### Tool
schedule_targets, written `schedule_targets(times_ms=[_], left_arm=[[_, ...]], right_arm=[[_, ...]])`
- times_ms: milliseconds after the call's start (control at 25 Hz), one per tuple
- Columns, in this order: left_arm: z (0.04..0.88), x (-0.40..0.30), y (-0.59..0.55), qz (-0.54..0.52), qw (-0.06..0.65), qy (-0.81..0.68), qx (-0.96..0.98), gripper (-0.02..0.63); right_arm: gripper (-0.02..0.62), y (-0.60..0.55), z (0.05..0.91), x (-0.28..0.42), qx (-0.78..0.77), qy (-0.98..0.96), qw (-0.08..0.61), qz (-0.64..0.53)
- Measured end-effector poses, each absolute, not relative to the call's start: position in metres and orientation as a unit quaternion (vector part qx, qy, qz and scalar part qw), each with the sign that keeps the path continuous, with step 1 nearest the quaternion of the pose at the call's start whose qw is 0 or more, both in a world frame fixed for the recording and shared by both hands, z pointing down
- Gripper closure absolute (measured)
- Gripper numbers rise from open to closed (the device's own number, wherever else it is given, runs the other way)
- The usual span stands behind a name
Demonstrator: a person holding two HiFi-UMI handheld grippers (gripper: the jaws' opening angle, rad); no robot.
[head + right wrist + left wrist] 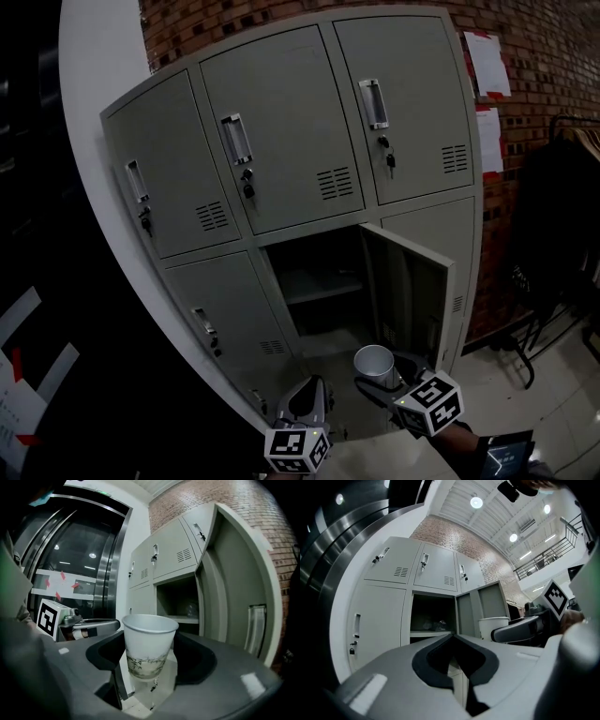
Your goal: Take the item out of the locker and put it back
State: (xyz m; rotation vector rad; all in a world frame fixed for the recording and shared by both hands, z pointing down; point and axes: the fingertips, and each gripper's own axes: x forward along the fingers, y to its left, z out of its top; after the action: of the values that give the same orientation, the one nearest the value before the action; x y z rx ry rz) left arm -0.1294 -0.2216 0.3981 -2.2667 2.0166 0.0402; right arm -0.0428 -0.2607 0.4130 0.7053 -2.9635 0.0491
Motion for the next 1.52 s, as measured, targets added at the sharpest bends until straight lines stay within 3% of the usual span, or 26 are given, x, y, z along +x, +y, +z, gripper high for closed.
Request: schedule_targets(times_ms=[800, 1520], left_arm=[[0.414, -0.168, -0.164, 0.019, 0.016, 0.616, -0.787, 0.612], [0.408, -0.153, -0.151, 0.023, 0.026, 0.627, -0.778, 0.614]], right_arm=[[0.284, -0.179, 0.427, -0.082, 0.275, -0.958, 0.065, 0.04], [0.284, -0.161, 0.431, -0.072, 0.258, -0.963, 0.064, 0.034]])
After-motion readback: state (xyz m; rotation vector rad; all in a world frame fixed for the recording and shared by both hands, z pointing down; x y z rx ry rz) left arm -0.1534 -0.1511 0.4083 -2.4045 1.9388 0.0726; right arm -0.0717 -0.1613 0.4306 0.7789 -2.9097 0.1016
